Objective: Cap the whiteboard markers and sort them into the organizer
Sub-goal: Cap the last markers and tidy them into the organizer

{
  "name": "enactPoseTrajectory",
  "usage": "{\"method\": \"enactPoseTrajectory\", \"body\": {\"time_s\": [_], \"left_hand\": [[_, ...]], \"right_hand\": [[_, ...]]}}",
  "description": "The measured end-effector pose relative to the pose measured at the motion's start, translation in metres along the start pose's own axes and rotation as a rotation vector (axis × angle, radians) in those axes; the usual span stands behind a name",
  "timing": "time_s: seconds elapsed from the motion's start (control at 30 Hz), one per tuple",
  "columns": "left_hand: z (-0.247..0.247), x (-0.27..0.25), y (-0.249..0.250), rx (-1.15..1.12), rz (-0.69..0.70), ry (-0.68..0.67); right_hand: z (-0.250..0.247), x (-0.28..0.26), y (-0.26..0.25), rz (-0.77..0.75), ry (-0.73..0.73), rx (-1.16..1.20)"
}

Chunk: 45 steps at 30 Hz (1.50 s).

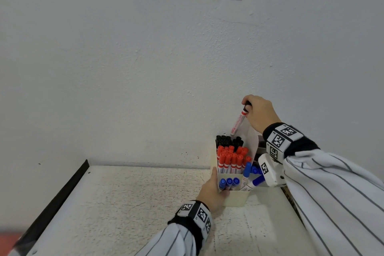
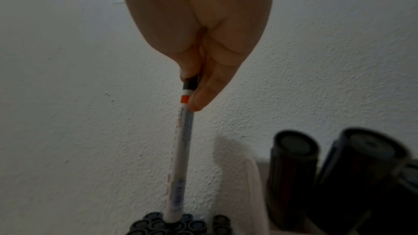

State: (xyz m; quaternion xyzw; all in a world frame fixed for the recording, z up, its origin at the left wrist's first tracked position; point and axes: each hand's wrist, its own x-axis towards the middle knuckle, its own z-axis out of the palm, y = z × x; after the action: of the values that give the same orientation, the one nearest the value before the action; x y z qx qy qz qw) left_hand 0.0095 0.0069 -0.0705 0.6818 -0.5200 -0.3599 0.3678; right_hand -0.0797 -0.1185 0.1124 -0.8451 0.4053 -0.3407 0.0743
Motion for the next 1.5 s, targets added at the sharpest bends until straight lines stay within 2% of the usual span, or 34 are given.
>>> {"method": "enactPoseTrajectory", "body": {"time_s": [0.17,0.4,0.57,0.7,0.87,0.93,1.03,1.13,1.3,1.5], "left_hand": [[0.0,0.0,0.0,0.009,-0.005,0.001],[-0.001,-0.004,0.004,0.008,0.002,0.0],[0.001,-0.004,0.003,0.006,0.004,0.001],[0.0,-0.003,0.003,0.006,-0.002,-0.003],[0.0,-0.004,0.002,0.003,0.001,-0.019],[0.0,-0.004,0.002,0.005,0.004,-0.024],[-0.001,-0.003,0.002,0.01,-0.002,-0.026],[-0.001,-0.003,0.001,0.013,-0.001,-0.027],[0.0,-0.001,-0.001,0.011,-0.012,-0.023],[-0.001,-0.003,0.0,0.025,-0.009,-0.025]], "right_hand": [[0.0,-0.005,0.007,0.028,-0.065,-0.162],[-0.002,-0.008,0.008,0.066,-0.143,-0.078],[-0.007,-0.006,0.006,0.088,-0.14,-0.058],[-0.003,-0.009,0.007,0.047,-0.235,-0.075],[-0.004,-0.003,0.003,-0.013,0.024,0.059],[-0.001,-0.002,0.001,-0.01,0.009,0.124],[0.003,-0.004,0.004,-0.004,-0.048,0.051],[0.003,-0.005,0.008,-0.033,-0.047,-0.066],[0.006,-0.006,0.0,-0.033,-0.001,0.064],[0.006,-0.005,0.0,-0.025,-0.034,-0.035]]}}
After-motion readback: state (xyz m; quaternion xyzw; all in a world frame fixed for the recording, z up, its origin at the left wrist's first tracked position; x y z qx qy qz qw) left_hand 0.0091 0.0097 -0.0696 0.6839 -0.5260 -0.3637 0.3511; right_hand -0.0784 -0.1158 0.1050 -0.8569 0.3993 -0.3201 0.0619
